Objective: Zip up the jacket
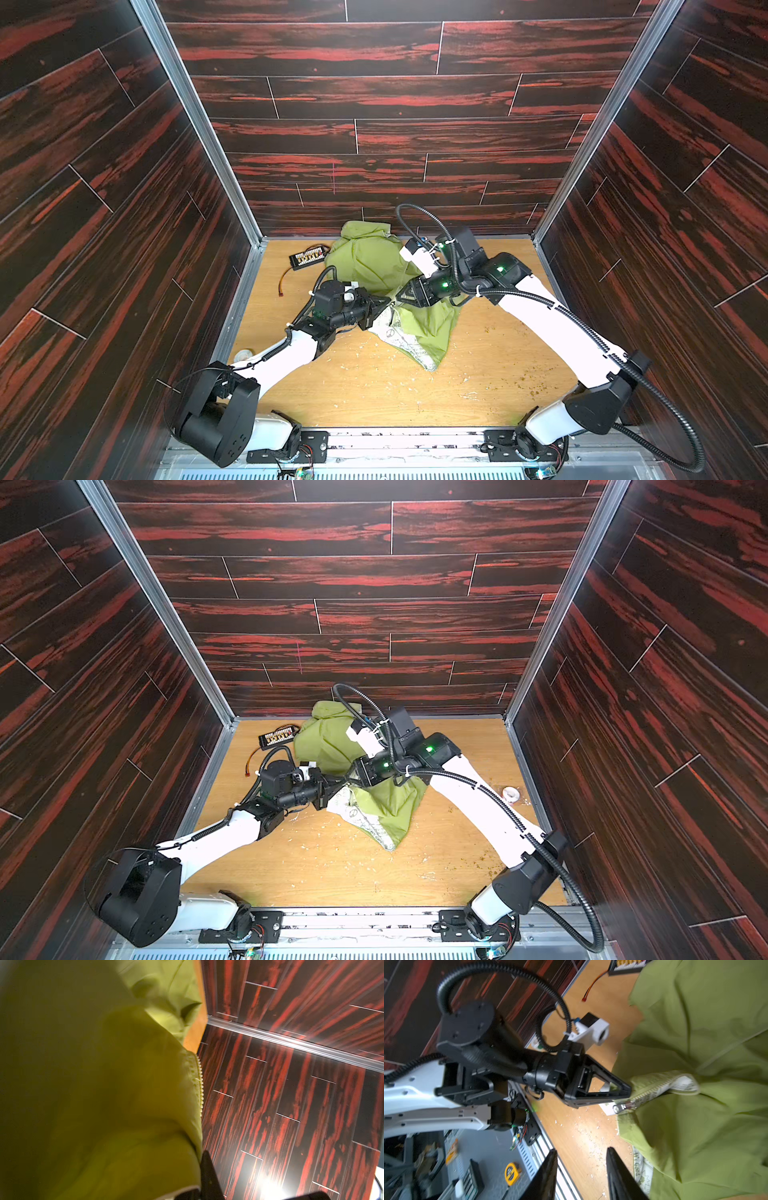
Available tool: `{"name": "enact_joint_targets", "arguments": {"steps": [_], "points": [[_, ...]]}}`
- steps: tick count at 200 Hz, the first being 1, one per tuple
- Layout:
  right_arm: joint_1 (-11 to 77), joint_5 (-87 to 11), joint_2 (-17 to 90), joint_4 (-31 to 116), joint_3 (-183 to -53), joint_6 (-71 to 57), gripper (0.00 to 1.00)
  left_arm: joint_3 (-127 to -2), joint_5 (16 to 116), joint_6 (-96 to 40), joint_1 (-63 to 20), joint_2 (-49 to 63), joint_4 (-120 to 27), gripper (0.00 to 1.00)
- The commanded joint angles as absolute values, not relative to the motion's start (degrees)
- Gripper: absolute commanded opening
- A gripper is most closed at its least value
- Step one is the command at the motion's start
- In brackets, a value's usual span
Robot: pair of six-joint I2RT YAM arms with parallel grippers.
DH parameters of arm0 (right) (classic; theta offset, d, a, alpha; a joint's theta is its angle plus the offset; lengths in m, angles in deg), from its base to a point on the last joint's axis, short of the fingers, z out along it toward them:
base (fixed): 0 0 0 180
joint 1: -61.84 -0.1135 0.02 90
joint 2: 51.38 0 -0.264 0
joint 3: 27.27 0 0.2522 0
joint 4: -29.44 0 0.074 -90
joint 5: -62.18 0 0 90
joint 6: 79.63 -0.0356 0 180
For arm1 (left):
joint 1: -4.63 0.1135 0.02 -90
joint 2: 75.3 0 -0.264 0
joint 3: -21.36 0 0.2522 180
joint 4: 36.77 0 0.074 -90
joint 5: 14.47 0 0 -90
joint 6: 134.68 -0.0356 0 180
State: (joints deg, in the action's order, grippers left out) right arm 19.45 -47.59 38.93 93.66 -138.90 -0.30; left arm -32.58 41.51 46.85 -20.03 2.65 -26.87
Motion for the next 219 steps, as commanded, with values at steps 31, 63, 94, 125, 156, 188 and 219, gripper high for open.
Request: {"name": "enact_joint_targets", "arguments": {"steps": [31, 63, 94, 125, 156, 188, 219], "points": [[15.15, -41.81, 46.05, 100.04, -142.84, 6.42, 0.46, -35.00, 37.88, 46.20, -19.73, 0.89, -32.87, 0.00], [14.07, -37.76, 48.56, 101.45, -144.02, 7.93, 0.48, -35.21, 37.14, 46.60, -19.71, 0.49, -33.09, 0.00], [12.22, -34.89, 50.33, 102.20, -144.24, 9.05, 0.48, -36.12, 36.64, 46.56, -19.63, 0.29, -33.62, 0.00], [11.13, -31.07, 51.72, 102.42, -144.35, 9.01, 0.47, -36.96, 36.19, 46.27, -19.63, 0.29, -34.26, 0.00], [10.70, -27.03, 52.75, 102.20, -144.31, 8.64, 0.41, -37.60, 35.45, 46.05, -19.63, 0.29, -34.52, 0.00], [10.69, -25.21, 52.66, 101.31, -144.31, 8.25, 0.37, -38.00, 34.94, 45.42, -19.63, 0.11, -35.73, 0.00], [10.70, -24.02, 52.10, 100.40, -144.26, 7.75, 0.30, -37.88, 34.85, 45.09, -19.63, -0.15, -36.25, 0.00]]}}
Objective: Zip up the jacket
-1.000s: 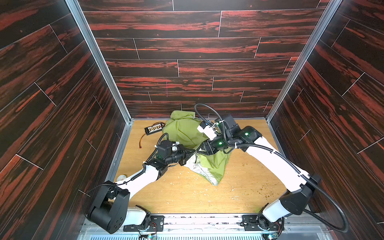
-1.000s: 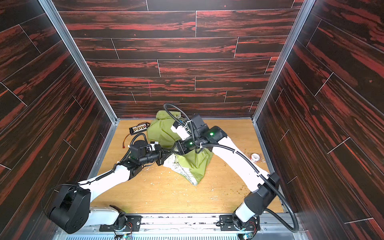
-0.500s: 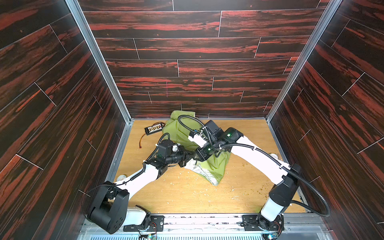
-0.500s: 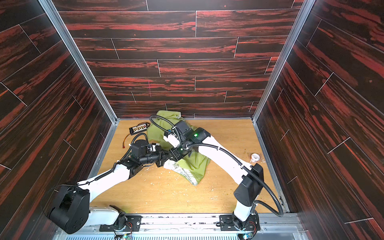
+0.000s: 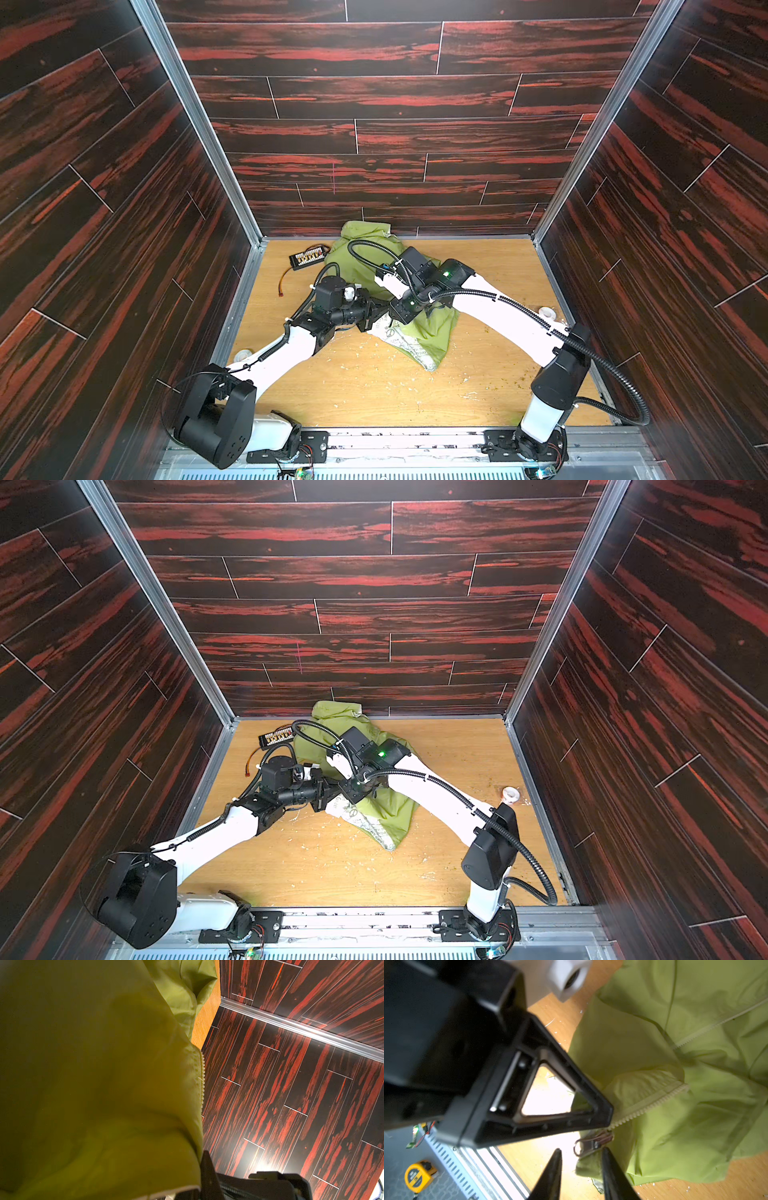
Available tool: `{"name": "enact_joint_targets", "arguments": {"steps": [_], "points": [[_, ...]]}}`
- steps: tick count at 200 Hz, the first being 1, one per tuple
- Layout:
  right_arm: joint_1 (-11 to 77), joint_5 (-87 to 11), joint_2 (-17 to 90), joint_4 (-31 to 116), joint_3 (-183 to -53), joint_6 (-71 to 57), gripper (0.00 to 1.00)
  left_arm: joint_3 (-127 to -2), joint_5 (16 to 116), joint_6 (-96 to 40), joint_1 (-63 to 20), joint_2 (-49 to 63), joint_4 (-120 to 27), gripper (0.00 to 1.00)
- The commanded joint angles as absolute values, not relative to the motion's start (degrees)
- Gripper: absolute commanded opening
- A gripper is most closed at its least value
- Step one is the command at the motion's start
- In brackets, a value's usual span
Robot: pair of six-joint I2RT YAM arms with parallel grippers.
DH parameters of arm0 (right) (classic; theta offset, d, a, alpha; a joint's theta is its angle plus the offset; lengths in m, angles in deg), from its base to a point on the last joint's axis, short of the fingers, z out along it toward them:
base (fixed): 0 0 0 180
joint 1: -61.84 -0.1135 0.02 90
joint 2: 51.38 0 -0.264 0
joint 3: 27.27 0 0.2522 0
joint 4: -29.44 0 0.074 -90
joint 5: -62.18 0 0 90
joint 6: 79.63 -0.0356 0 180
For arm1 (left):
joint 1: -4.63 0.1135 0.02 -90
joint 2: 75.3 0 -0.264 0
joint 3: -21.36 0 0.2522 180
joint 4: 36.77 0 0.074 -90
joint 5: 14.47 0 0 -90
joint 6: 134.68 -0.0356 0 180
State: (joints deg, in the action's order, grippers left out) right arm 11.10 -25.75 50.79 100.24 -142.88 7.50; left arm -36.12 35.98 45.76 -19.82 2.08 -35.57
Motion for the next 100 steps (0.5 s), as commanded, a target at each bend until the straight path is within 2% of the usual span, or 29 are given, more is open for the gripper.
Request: {"name": "enact_joint_targets", "arguments": {"steps": [1, 100], "points": [[10.65, -23.98, 52.13, 100.37, -144.28, 7.75, 0.30, -37.90, 34.84, 45.07, -19.63, -0.11, -36.31, 0.00], [10.69, -24.08, 52.51, 99.94, -145.62, 6.43, 0.12, -37.19, 34.64, 44.71, -19.63, -0.67, -36.55, 0.00]]}}
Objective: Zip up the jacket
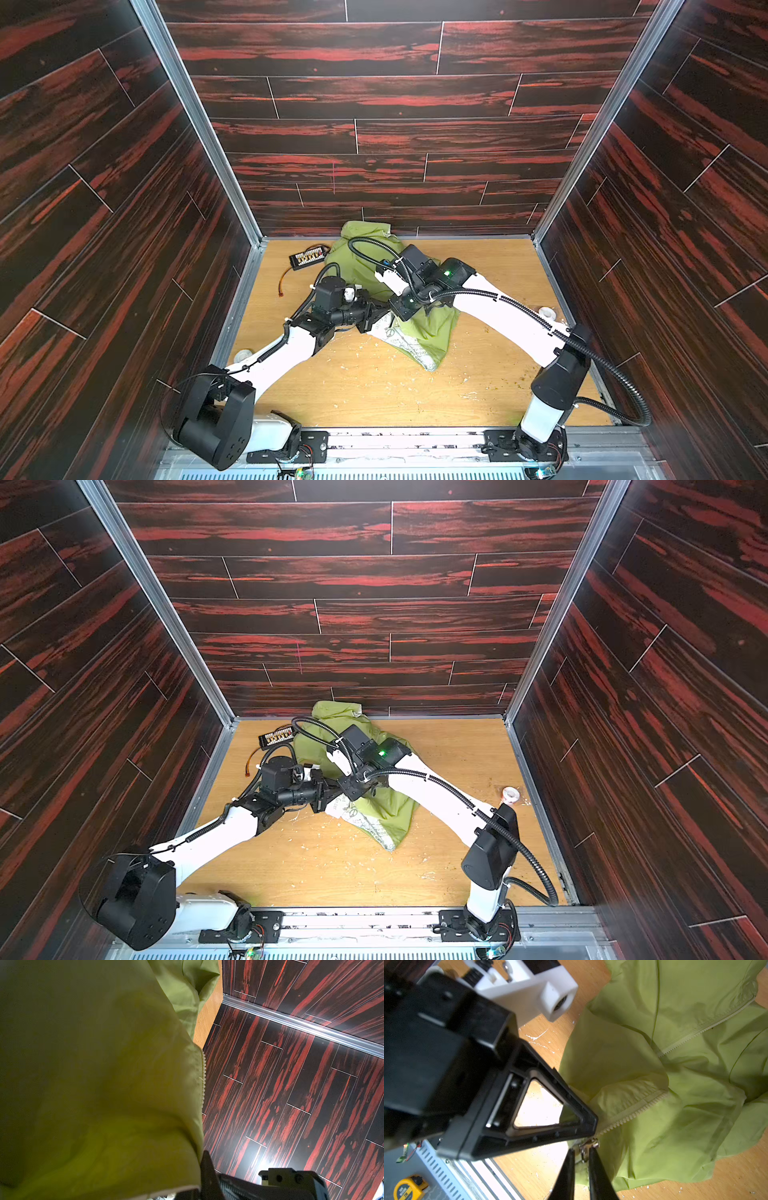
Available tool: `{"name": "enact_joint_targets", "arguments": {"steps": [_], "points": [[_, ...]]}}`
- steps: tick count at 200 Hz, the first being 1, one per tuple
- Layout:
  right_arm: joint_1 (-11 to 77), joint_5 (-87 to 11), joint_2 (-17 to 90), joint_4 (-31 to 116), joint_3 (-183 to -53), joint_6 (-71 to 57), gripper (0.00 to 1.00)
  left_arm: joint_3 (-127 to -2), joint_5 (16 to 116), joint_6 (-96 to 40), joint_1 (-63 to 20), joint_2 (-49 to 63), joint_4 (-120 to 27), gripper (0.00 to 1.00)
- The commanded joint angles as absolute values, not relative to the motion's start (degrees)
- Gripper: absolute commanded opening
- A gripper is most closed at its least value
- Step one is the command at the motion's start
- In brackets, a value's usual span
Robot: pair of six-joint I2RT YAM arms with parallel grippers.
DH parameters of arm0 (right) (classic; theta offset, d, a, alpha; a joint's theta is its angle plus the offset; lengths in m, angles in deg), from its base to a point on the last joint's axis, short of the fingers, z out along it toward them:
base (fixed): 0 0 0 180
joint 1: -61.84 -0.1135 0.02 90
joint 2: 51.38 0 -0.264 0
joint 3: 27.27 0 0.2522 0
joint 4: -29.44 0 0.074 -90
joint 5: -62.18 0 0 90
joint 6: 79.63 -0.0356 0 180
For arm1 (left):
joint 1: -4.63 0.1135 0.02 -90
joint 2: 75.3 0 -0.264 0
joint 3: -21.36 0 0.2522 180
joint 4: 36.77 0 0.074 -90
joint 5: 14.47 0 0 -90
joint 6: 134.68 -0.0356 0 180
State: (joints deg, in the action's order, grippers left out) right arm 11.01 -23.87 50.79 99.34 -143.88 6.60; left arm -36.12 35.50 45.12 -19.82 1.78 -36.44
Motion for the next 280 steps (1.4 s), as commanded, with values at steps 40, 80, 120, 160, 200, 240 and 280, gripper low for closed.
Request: {"name": "enact_joint_targets", "arguments": {"steps": [40, 80, 120, 160, 200, 240, 280], "points": [[10.70, -23.97, 52.64, 99.79, -145.21, 5.89, 0.04, -36.98, 34.66, 44.45, -19.62, -1.19, -36.87, 0.00], [11.20, -20.36, 52.39, 98.34, -142.86, 4.45, 0.00, -36.56, 34.40, 44.44, -19.63, -1.96, -36.95, 0.00], [12.99, -16.69, 51.46, 94.12, -139.43, 1.91, 0.00, -35.82, 34.37, 44.32, -19.63, -3.20, -37.60, 0.00], [15.05, -14.64, 51.56, 90.98, -138.62, -0.12, 0.00, -35.90, 34.22, 43.96, -19.63, -4.06, -38.70, 0.00], [15.57, -13.71, 51.70, 90.31, -139.04, -0.11, 0.00, -36.03, 34.38, 43.83, -19.63, -4.55, -39.21, 0.00], [15.62, -17.99, 50.15, 89.17, -137.72, -0.05, 0.00, -36.32, 34.40, 43.83, -19.63, -4.11, -38.96, 0.00], [19.55, -30.48, 47.42, 89.93, -134.87, -6.41, 0.00, -35.87, 34.65, 42.88, -19.60, -4.02, -34.50, 0.00]]}}
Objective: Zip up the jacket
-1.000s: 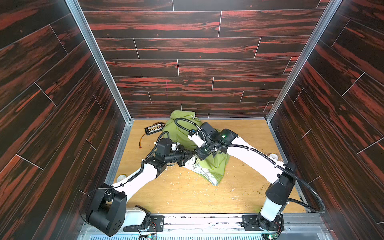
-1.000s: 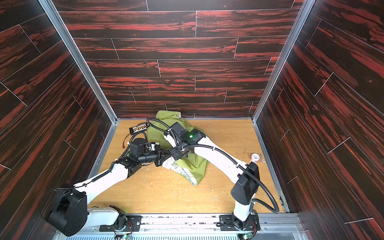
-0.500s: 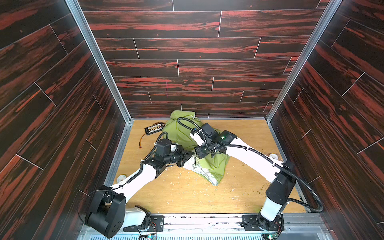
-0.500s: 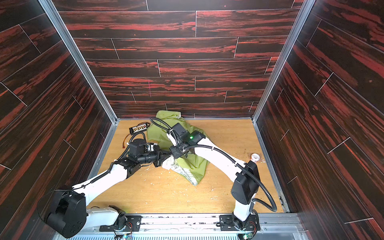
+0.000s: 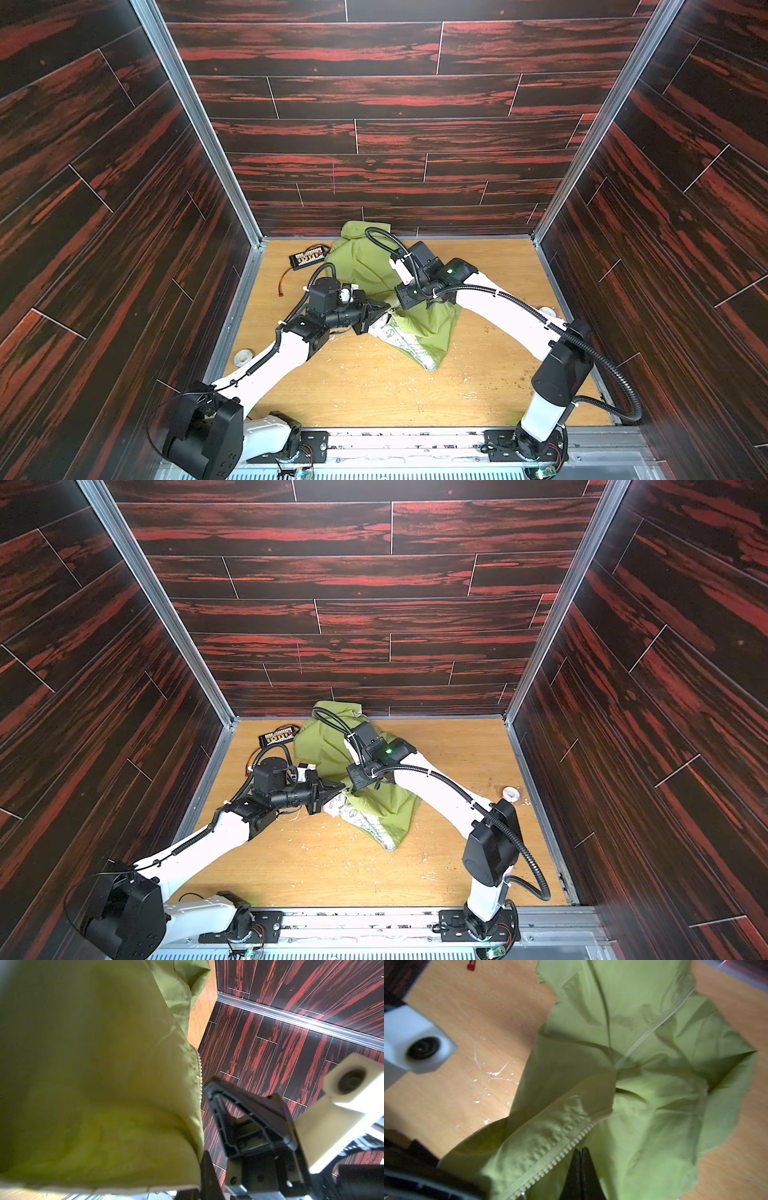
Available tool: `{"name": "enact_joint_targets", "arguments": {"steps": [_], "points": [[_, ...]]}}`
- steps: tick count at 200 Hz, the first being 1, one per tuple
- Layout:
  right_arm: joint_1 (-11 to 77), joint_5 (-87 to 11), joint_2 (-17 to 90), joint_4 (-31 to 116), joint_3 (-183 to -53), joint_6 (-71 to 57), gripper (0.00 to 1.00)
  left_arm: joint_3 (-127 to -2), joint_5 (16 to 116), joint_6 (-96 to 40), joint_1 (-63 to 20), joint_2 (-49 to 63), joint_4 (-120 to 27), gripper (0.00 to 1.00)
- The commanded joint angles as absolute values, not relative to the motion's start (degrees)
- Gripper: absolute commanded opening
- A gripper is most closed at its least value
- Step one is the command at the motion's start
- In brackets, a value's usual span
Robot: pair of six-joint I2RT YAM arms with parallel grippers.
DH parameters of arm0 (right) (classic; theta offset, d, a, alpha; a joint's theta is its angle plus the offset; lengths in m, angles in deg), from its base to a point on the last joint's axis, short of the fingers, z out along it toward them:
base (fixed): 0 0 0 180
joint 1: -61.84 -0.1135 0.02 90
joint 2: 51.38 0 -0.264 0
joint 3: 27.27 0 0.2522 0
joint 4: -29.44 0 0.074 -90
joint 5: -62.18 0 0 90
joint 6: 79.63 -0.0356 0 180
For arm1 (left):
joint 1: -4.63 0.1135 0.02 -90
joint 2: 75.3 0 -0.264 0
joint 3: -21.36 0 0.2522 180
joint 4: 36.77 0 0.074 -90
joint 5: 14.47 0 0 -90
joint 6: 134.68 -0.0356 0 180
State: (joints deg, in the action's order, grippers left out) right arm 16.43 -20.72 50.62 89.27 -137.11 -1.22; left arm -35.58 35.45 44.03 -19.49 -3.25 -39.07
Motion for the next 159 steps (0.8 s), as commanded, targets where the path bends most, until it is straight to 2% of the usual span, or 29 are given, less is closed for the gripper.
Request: {"name": "enact_joint_targets", "arguments": {"steps": [1, 7, 36, 51, 92, 159], "points": [[19.82, -31.08, 47.24, 89.77, -134.62, -6.72, 0.00, -35.85, 34.70, 42.83, -19.61, -4.02, -34.25, 0.00], [21.49, -34.72, 46.17, 88.67, -133.07, -8.52, 0.00, -35.43, 34.75, 42.79, -19.56, -3.94, -32.55, 0.00], [28.58, -50.95, 39.04, 78.26, -122.73, -18.77, 0.31, -33.63, 34.04, 44.05, -19.54, -2.50, -21.53, 0.00], [31.60, -56.37, 35.88, 72.85, -118.15, -24.43, 0.39, -33.49, 32.59, 44.40, -19.57, -1.38, -16.75, 0.00], [35.07, -67.63, 31.25, 60.57, -111.25, -34.53, 0.47, -35.03, 27.63, 45.49, -19.61, 1.20, -7.27, 0.00], [35.74, -75.65, 30.24, 39.99, -104.89, -48.22, 0.53, -37.27, 24.49, 47.34, -19.60, 2.73, -1.07, 0.00]]}}
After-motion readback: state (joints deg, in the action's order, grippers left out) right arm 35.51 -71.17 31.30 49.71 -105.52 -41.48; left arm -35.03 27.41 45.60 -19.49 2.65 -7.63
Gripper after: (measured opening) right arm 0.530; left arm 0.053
